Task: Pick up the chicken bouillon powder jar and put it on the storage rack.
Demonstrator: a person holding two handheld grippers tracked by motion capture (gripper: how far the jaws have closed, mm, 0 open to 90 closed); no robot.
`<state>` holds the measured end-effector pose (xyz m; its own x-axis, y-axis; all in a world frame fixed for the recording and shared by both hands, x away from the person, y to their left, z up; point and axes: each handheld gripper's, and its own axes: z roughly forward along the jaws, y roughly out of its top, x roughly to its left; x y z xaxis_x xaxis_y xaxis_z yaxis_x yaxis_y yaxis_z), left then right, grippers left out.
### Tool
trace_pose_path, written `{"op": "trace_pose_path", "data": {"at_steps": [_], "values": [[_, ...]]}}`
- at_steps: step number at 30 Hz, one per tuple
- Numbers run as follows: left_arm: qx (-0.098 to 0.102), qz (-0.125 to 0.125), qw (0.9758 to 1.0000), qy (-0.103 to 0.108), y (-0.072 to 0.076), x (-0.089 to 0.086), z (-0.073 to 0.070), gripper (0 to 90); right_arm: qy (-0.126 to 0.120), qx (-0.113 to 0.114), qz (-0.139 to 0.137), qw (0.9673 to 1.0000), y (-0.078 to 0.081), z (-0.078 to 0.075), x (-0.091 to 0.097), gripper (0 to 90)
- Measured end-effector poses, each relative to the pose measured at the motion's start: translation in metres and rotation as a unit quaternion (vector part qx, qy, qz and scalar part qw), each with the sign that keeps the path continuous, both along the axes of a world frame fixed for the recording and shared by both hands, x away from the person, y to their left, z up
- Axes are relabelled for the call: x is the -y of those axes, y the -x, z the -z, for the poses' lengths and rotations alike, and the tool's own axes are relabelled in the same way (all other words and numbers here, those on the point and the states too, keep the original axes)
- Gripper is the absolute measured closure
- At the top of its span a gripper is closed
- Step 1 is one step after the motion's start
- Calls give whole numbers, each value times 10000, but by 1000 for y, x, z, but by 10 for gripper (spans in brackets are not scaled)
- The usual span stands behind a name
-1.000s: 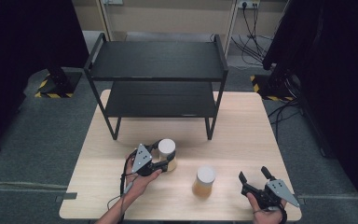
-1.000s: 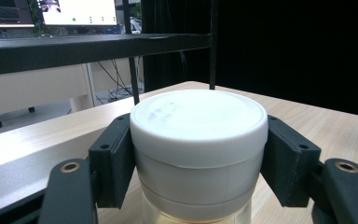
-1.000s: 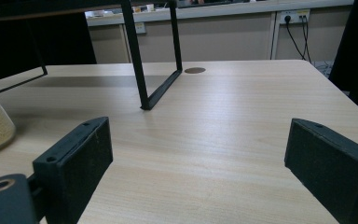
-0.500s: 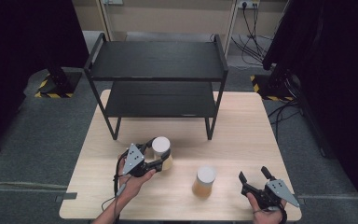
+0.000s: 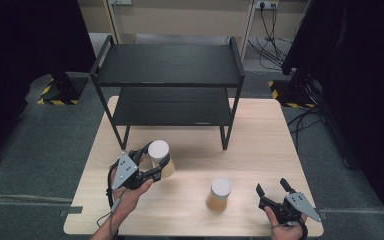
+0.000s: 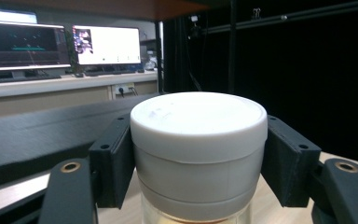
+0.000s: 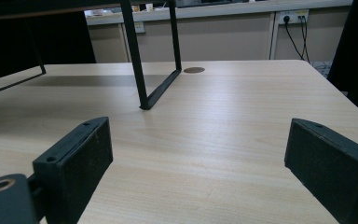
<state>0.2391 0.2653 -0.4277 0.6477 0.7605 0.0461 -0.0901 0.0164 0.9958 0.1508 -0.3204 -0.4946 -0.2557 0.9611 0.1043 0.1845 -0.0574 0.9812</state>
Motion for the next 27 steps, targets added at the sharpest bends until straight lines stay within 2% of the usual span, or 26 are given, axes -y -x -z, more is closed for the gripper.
{"op": "trace_pose_path", "data": {"at_steps": [10, 27], "values": [[163, -219, 9994, 190, 7, -11, -12, 338, -3, 4, 5, 10000, 0, 0, 0, 78], [518, -508, 9966, 401, 12, -22, -35, 338, -13, 7, 14, 10000, 0, 0, 0, 78]]}}
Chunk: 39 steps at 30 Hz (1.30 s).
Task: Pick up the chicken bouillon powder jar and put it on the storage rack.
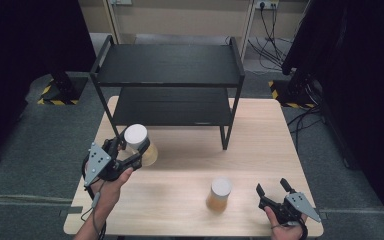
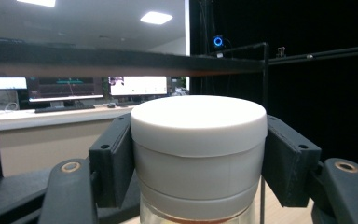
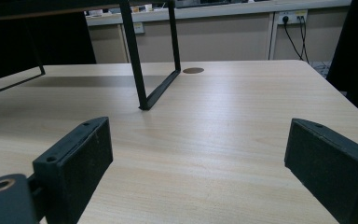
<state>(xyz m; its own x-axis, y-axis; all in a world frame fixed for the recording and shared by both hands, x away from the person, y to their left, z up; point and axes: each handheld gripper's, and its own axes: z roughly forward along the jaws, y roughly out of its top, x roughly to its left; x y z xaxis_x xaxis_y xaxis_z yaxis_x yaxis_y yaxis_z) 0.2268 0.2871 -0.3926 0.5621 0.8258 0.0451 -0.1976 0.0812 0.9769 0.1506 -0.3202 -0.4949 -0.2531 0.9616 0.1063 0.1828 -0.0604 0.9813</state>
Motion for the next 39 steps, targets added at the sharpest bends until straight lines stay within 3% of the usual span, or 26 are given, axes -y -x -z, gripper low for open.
{"op": "trace_pose_path", "data": {"at_steps": [20, 39], "values": [[186, -399, 9989, 164, -3, 1, -27, 338, -5, 19, 9, 10000, 1, 1, 0, 78], [374, -735, 9965, 126, -10, -2, -65, 338, -37, -10, 19, 10000, 0, 0, 0, 78]]}}
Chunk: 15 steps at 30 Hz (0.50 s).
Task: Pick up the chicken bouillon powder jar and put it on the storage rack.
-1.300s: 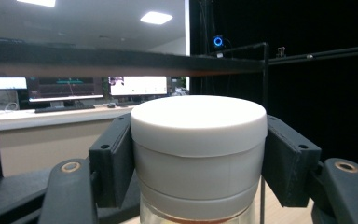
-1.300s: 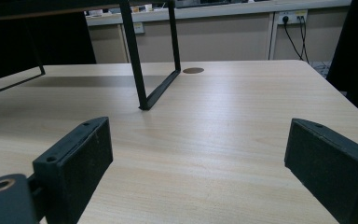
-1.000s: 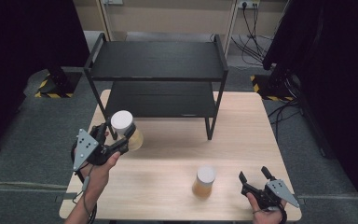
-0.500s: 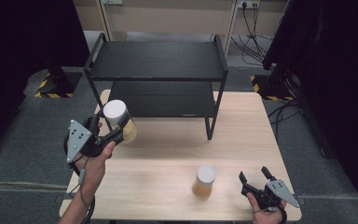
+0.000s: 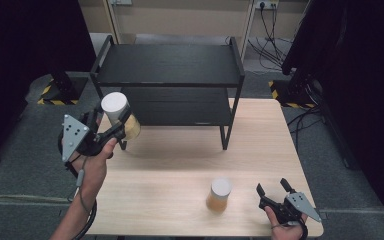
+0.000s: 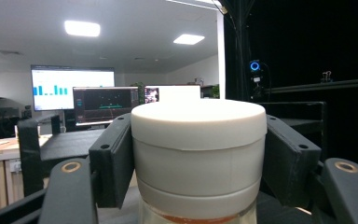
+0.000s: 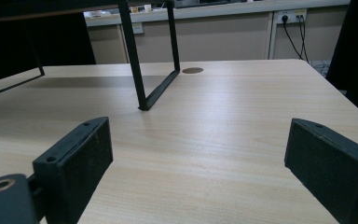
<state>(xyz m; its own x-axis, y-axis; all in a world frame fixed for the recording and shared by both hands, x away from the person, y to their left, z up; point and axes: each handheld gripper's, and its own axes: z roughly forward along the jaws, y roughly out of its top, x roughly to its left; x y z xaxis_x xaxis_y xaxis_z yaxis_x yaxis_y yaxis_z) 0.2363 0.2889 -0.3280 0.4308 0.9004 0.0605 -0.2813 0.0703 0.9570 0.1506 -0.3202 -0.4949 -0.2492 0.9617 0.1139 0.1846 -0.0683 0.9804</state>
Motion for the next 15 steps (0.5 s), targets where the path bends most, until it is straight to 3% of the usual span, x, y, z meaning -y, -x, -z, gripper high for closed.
{"op": "trace_pose_path", "data": {"at_steps": [15], "values": [[70, -94, 9999, 27, -8, 4, -22, 338, -5, -15, -26, 10000, -1, 0, 1, 78]]}}
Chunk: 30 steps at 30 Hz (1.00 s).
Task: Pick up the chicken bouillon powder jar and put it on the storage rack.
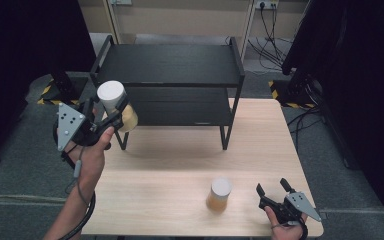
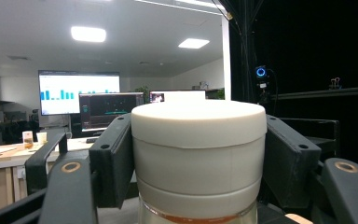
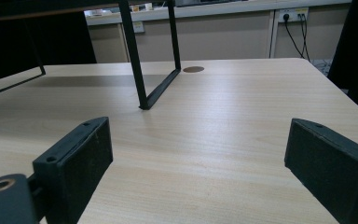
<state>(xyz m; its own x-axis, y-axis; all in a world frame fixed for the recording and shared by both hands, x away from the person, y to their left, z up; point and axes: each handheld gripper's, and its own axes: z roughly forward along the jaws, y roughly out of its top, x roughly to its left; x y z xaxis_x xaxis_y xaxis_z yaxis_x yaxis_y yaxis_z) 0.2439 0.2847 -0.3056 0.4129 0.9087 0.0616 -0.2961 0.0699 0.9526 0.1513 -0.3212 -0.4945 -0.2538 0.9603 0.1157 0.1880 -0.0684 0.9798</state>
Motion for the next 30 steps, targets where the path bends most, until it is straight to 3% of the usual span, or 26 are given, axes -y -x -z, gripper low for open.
{"op": "trace_pose_path", "data": {"at_steps": [13, 30], "values": [[-41, -69, 10000, 49, -10, 2, -14, 338, -4, 14, -5, 10000, 0, 1, 0, 78], [-25, -224, 9997, 27, -18, 0, -48, 339, -5, 2, 1, 10000, 0, 0, 0, 78]]}}
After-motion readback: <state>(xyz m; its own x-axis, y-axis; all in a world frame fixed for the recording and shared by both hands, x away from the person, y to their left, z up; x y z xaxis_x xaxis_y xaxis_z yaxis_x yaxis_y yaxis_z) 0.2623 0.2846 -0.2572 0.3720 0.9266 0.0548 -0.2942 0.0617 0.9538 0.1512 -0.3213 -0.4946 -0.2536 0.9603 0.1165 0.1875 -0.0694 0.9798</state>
